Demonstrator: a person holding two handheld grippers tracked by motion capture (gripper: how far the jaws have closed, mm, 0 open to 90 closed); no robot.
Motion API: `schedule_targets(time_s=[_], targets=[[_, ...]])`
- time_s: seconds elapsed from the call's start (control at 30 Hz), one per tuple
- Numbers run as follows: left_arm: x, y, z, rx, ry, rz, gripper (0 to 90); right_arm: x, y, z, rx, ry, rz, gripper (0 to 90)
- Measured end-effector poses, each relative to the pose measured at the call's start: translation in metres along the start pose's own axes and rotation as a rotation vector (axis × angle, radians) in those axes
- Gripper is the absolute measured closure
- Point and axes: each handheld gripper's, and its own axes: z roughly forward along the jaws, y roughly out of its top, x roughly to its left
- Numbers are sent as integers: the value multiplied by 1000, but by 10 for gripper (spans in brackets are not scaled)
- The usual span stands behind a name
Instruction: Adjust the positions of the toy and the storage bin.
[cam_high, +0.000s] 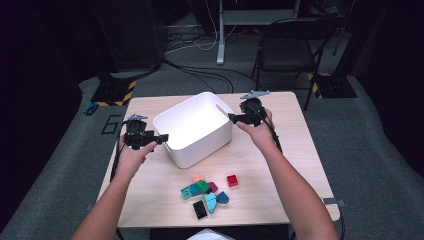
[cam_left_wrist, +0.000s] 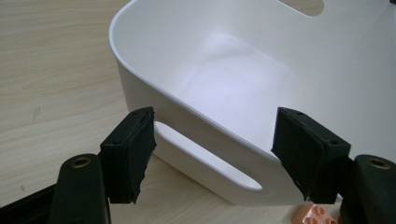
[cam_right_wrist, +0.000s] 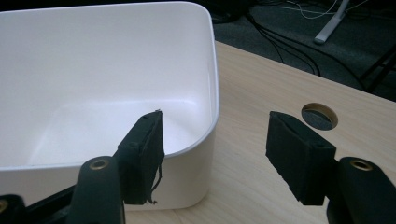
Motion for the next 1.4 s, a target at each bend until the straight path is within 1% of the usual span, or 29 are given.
schedule_targets(time_s=[0.03, 0.07, 0.13, 0.23, 0.27, 0.33, 0.37, 0.4, 0.43, 0.47, 0.53, 0.6, 0.67, 0.7, 0.73, 0.77, 0.83, 0.87, 0.9, 0.97, 1.0, 1.03, 1.07, 1.1, 1.17, 1.2, 1.23, 1.27, 1.4], targets=[[0, 0, 0, 0, 0, 0, 295, 0, 0, 0, 0, 0, 0, 361], [-2, 0, 2, 4, 1, 13, 296, 1, 1, 6, 15, 7, 1, 349], [-3, 0, 4, 11, -1, 26, 303, 2, 2, 10, 22, 7, -4, 348], [-4, 0, 7, 14, 3, 31, 311, 3, 4, 16, 42, 2, -22, 347], [-5, 1, 8, 15, 10, 40, 302, 4, 5, 17, 48, 1, -26, 354], [-5, 1, 10, 11, 23, 42, 290, 4, 6, 19, 63, 2, -30, 379], [-3, 1, 11, 14, 20, 51, 289, 4, 7, 19, 73, -3, -41, 386], [-3, 2, 12, 6, 17, 39, 289, 6, 8, 18, 81, -11, -49, 396], [-2, 2, 12, 9, 15, 48, 292, 8, 8, 17, 95, -17, -59, 401], [-2, 2, 13, 5, 13, 44, 296, 8, 9, 17, 99, -19, -77, 403], [-1, 3, 16, 3, 10, 55, 303, 11, 8, 13, 118, -21, -89, 405], [0, 4, 19, 4, 7, 56, 318, 12, 5, 9, 134, -23, -97, 403], [0, 4, 20, 6, 8, 64, 333, 14, 3, 7, 139, -24, -97, 402], [0, 5, 24, 3, 3, 68, 338, 15, -2, 1, 143, -19, -101, 395], [0, 5, 24, 3, 3, 68, 342, 15, -2, 1, 143, -19, -101, 395], [2, 6, 28, 8, -8, 78, 351, 15, -8, -5, 142, -9, -90, 394], [3, 5, 33, 14, -8, 85, 368, 15, -13, -10, 136, 2, -74, 395], [3, 5, 33, 14, -8, 85, 359, 15, -13, -10, 136, 2, -74, 395], [6, 6, 36, 15, -39, 79, 367, 16, -19, -17, 127, 21, -61, 395], [9, 7, 39, 1, -55, 76, 385, 18, -23, -22, 121, 30, -66, 396], [10, 8, 40, -2, -64, 61, 395, 19, -25, -24, 117, 35, -65, 396], [10, 8, 40, -2, -64, 61, 404, 19, -25, -24, 117, 35, -65, 396], [13, 9, 43, -11, -85, 51, 408, 22, -29, -29, 109, 38, -85, 393], [15, 10, 45, -12, -95, 49, 409, 24, -30, -31, 111, 39, -79, 393], [19, 11, 48, -22, -119, 36, 410, 26, -33, -34, 99, 42, -94, 394], [20, 11, 50, -27, -131, 24, 411, 28, -35, -36, 98, 44, -86, 393], [22, 12, 51, -29, -140, 12, 410, 29, -37, -37, 92, 44, -90, 387], [22, 12, 53, -31, -143, 5, 410, 30, -38, -38, 85, 43, -92, 383], [24, 14, 58, -47, -151, 6, 407, 32, -43, -41, 67, 40, -78, 377]])
